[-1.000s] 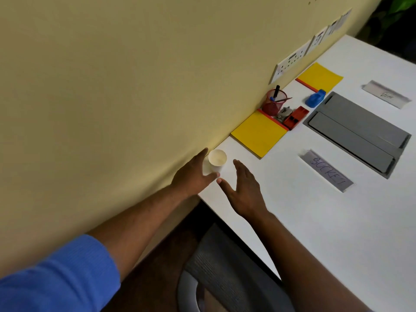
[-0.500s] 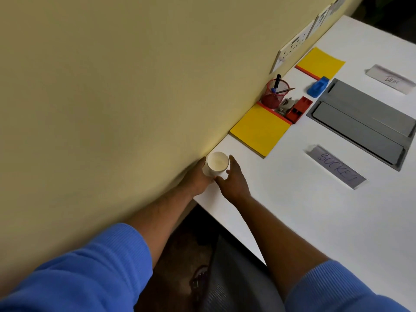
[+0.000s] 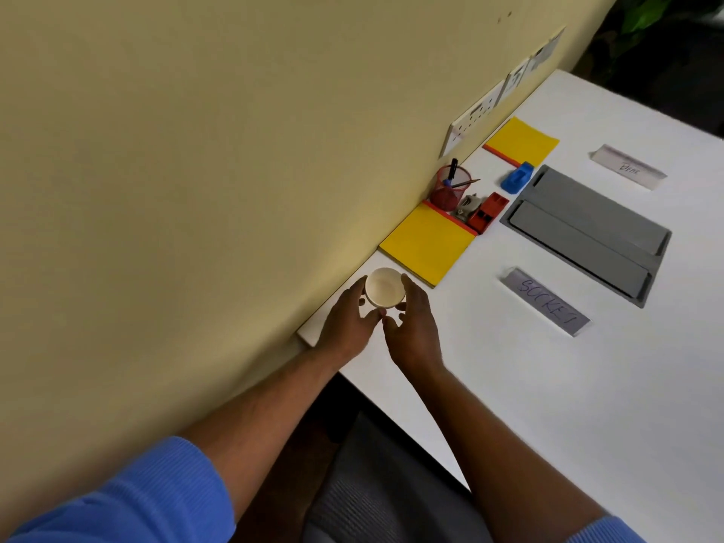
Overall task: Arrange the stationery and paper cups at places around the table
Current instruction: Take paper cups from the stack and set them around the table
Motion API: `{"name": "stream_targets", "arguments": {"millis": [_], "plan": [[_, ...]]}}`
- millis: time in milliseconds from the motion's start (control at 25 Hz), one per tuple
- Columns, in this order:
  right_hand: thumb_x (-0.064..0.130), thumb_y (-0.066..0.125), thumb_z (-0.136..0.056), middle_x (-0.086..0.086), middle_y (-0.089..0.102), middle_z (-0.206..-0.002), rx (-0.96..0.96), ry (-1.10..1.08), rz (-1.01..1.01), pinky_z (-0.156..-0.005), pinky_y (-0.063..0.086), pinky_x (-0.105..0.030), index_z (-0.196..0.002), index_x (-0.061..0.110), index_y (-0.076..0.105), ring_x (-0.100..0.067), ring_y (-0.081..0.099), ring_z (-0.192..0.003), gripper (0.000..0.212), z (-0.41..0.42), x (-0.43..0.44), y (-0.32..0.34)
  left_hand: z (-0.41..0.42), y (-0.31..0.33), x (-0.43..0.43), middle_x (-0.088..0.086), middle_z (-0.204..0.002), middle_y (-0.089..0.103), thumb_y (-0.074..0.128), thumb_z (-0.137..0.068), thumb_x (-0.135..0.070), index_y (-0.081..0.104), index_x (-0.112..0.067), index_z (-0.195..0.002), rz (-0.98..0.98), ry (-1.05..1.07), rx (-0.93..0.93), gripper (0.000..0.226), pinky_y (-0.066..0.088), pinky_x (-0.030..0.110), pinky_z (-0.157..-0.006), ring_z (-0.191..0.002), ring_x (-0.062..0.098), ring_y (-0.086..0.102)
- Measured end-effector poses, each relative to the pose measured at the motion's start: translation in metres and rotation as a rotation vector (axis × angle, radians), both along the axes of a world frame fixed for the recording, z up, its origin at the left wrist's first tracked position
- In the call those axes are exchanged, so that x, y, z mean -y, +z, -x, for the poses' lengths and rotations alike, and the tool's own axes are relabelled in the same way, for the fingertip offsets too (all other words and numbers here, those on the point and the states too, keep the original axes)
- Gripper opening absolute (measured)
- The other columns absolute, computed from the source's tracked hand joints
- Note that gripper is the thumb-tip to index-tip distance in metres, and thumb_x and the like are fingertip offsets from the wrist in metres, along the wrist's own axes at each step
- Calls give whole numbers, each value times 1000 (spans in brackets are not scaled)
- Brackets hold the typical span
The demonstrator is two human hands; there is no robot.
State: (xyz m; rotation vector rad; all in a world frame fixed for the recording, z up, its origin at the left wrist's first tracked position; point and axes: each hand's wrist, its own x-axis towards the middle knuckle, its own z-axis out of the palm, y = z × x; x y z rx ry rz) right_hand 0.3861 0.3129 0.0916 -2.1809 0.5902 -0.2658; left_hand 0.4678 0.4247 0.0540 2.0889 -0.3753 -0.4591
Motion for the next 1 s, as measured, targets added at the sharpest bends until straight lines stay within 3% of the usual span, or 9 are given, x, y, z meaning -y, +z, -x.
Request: {"name": "stream_targets", "arguments": {"millis": [280,440,520,600,720,840,1000], "plan": [[14,80,-84,-1,43,-152,208,25,110,-105,51,-46,-154,19,35,-19,48,-136,83,76,46,98,62,99,27,-14,-142,52,68,-93,-49,35,-41,-146,142,-122,171,63,48,34,-104,-130,3,51],[27,79,-86,3,42,-151,304,72,115,-100,54,-46,-154,24,35,-15,47,-134,81,143,68,148,120,164,38,-47,-130,49,64,-84,-67,37,-68,-128,229,-183,177,52,40,19,-102,-128,-17,45],[39,77,-87,8,40,-150,353,82,110,-100,54,-43,-154,30,33,-12,47,-133,81,184,79,167,157,188,45,-41,-135,52,68,-81,-64,40,-68,-126,330,-193,137,53,43,22,-106,-132,-11,48],[49,73,-87,12,39,-150,404,90,92,-99,55,-36,-154,34,31,-7,46,-133,80,223,88,183,196,204,55,-23,-141,57,72,-80,-58,45,-53,-133,425,-192,92,59,47,29,-110,-135,2,52],[50,71,-86,16,39,-148,457,90,64,-97,54,-28,-153,38,32,-3,46,-132,78,270,98,198,250,223,69,-12,-143,56,71,-80,-56,44,-38,-141,471,-193,83,70,51,30,-107,-132,7,56],[39,74,-89,14,41,-147,481,85,93,-101,54,-38,-153,34,33,-5,46,-133,76,314,113,205,300,234,87,-13,-146,53,69,-80,-59,40,-38,-146,458,-212,95,75,52,28,-105,-132,6,55],[49,67,-90,10,43,-151,465,42,52,-104,52,-47,-154,30,33,-12,47,-137,75,362,123,208,349,237,110,-24,-143,51,68,-87,-48,37,-48,-144,465,-246,108,65,49,26,-109,-132,0,52]]}}
